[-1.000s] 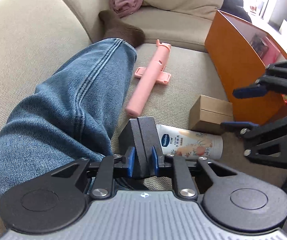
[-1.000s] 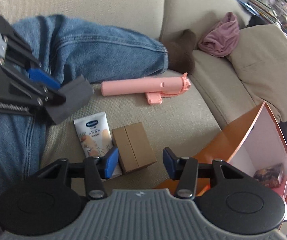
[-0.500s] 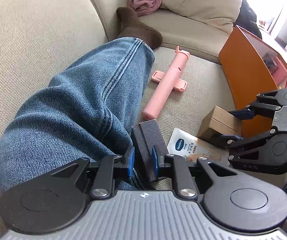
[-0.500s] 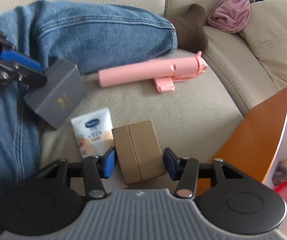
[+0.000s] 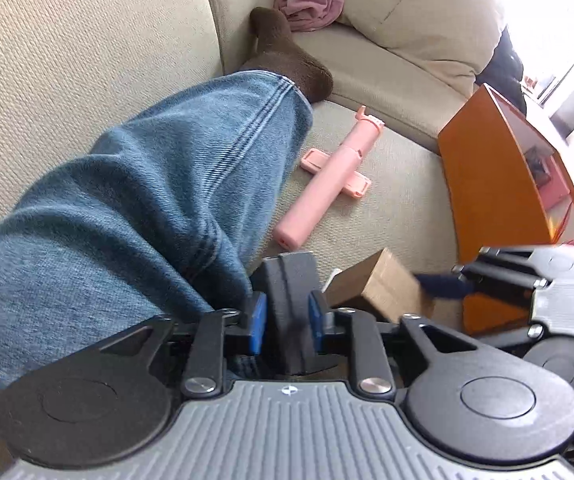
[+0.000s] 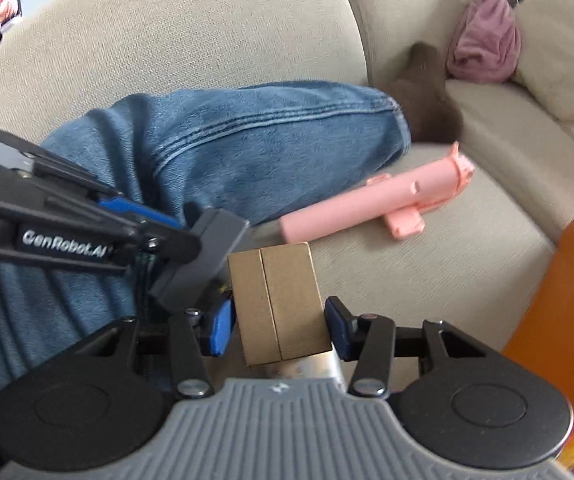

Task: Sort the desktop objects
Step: 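Carry the black case and cardboard box into the orange box with both grippers and release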

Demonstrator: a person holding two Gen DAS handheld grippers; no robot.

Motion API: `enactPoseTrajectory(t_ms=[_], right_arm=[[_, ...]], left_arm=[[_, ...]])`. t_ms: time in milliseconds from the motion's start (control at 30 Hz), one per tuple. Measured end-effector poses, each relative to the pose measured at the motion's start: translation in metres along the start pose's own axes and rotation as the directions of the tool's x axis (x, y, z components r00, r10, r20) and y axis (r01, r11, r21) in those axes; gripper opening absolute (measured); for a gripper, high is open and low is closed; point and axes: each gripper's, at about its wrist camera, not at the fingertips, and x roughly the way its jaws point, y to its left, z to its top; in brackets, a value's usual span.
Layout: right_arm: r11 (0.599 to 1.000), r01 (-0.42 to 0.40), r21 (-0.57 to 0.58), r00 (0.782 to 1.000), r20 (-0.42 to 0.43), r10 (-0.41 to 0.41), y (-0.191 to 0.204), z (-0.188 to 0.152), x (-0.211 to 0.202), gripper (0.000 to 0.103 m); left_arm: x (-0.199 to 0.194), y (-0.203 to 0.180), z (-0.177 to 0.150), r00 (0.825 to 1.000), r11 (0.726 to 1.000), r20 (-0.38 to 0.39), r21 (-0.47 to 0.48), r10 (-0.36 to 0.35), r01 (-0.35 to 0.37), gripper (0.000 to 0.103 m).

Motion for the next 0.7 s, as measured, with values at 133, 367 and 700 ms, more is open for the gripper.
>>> enactPoseTrajectory(t_ms=[133, 367, 700], right_arm=[[1.000, -0.007, 0.014, 1.000, 0.001, 0.007, 0.003, -0.005, -0.002, 0.050], [0.999, 0.044, 0.026, 0.999, 0.015, -0.044, 0.003, -0.010, -0.015, 0.050], [0.987, 0.107, 0.118, 0.984, 0.130, -0.123, -0.016, -0.018, -0.059, 0.050]], left_arm=[[0.005, -0.004, 0.002, 1.000, 1.000, -0.008, -0.010, 0.010, -0.010, 0.047], [0.018, -0.017, -0.002, 0.997, 0.994, -0.056, 0.096, 0.054, -0.049, 0.049], [0.006, -0.019, -0.007, 0.998, 0.994, 0.008, 0.088, 0.057, -0.058, 0.040]])
